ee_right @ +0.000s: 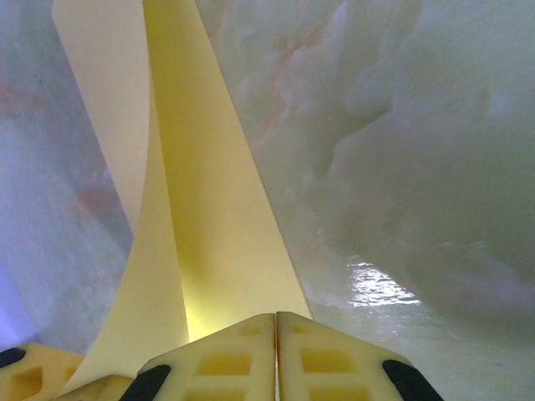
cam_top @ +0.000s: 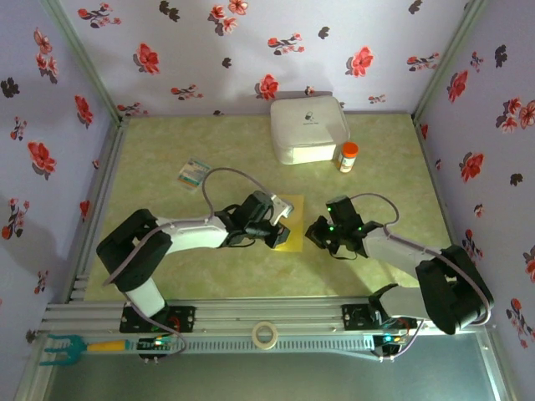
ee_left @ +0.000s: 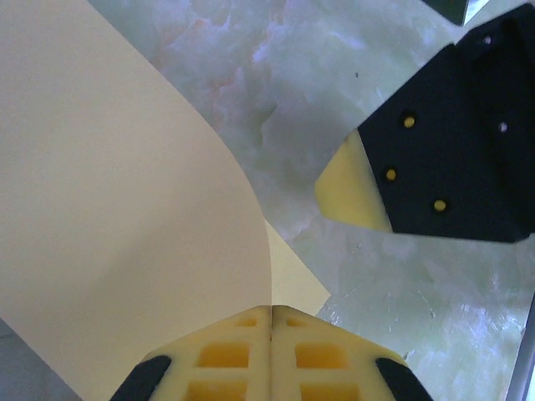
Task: Fold a paper plane with a square sheet of paper (pick it up from the middle)
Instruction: Fold the triangle a second time at the center of the table.
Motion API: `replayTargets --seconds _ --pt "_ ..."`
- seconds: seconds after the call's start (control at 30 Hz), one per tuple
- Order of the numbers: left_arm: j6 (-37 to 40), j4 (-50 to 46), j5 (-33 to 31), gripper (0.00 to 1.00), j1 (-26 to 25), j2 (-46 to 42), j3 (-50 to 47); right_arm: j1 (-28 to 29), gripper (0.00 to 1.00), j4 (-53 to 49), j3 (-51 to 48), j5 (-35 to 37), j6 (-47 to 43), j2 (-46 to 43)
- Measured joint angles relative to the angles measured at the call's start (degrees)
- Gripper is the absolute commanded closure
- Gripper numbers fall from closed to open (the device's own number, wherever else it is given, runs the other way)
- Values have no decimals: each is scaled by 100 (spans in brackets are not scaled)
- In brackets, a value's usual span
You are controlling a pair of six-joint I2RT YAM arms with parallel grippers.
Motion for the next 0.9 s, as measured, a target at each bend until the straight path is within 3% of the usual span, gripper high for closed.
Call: replayTargets --seconds 0.3,0.53,0.9 --pt "-4 -63 2 100 0 87 72 199 99 776 -151 -337 109 404" --pt "-22 -125 2 100 0 142 111 297 99 1202 -105 -409 173 942" --pt "-20 -345 -4 100 61 269 315 293 100 437 249 -234 -527 1091"
